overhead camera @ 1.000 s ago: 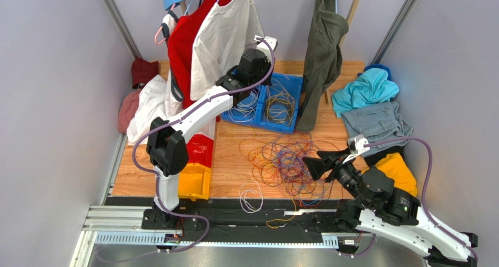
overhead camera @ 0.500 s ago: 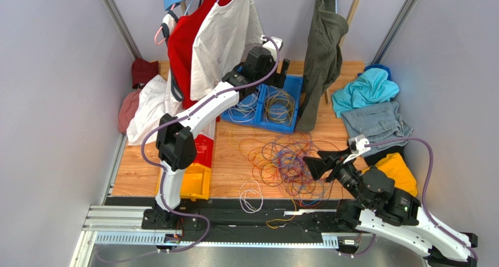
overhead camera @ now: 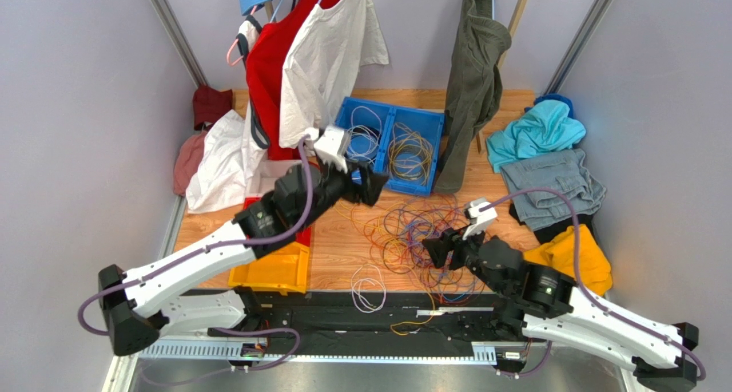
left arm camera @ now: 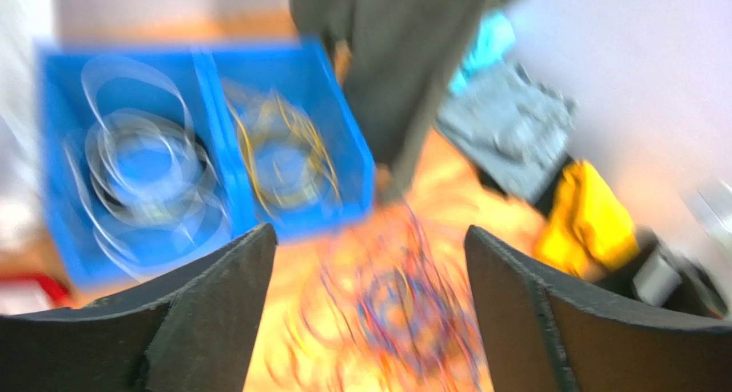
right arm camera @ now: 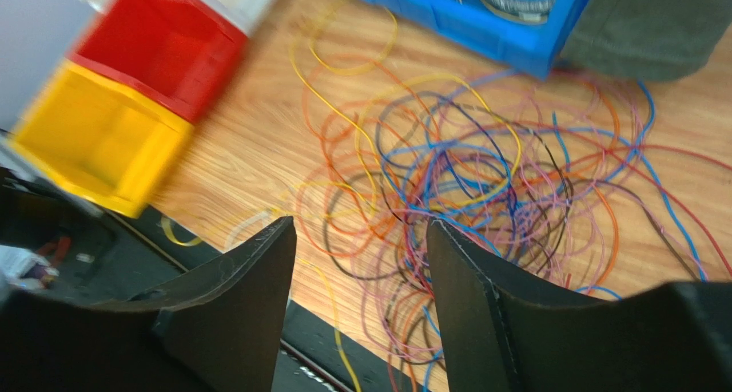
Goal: Untangle the cables
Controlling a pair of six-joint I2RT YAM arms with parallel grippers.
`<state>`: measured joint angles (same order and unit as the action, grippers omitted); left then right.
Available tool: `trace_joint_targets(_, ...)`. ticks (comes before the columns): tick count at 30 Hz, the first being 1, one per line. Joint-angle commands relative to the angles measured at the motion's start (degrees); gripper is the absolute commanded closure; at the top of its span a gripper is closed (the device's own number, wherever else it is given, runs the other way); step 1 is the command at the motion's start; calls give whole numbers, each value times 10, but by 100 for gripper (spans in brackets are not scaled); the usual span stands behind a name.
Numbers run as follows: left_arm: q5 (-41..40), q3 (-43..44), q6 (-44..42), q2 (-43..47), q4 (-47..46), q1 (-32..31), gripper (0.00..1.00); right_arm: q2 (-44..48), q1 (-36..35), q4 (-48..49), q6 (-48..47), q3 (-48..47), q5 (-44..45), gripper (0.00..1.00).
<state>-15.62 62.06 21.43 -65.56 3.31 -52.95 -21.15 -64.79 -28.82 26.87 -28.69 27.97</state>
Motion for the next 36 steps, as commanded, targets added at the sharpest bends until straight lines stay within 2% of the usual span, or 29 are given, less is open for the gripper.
trace_joint_targets(1,-44,-134,97,57,-2,-54,14,-58,0,57,32,31,12,41)
trace_joint_targets(5,-103,-197,140,135,52,-126,16,-178,10,97,56,42,27,43)
trace_joint_targets(8,-102,-226,161,155,48,-172,19,-264,40,134,68,35,14,42)
trace_joint_targets(12,-100,-245,179,154,44,-198,19,-350,86,171,72,19,-18,41)
trace_joint_targets(17,-107,-277,203,173,43,-228,19,-435,91,155,69,-8,9,36)
trace_joint_targets(21,-109,-304,215,199,44,-232,19,-504,97,159,76,-19,9,37)
trace_joint_targets(24,-117,-310,218,220,56,-233,19,-544,100,167,81,-30,-5,51)
trace_joint_targets(25,-124,-310,218,233,67,-233,20,-550,102,167,81,-35,-10,67)
trace_joint_targets(27,-134,-310,217,249,81,-233,19,-545,101,164,78,-44,-19,85)
trace_joint_targets(28,-150,-309,218,272,103,-233,19,-532,97,163,75,-54,-31,98)
trace_joint_targets(33,-241,-298,209,399,180,-233,19,-387,30,152,12,-128,0,100)
trace_joint_targets(36,-277,-296,177,485,192,-233,18,-356,25,114,-25,-215,-9,100)
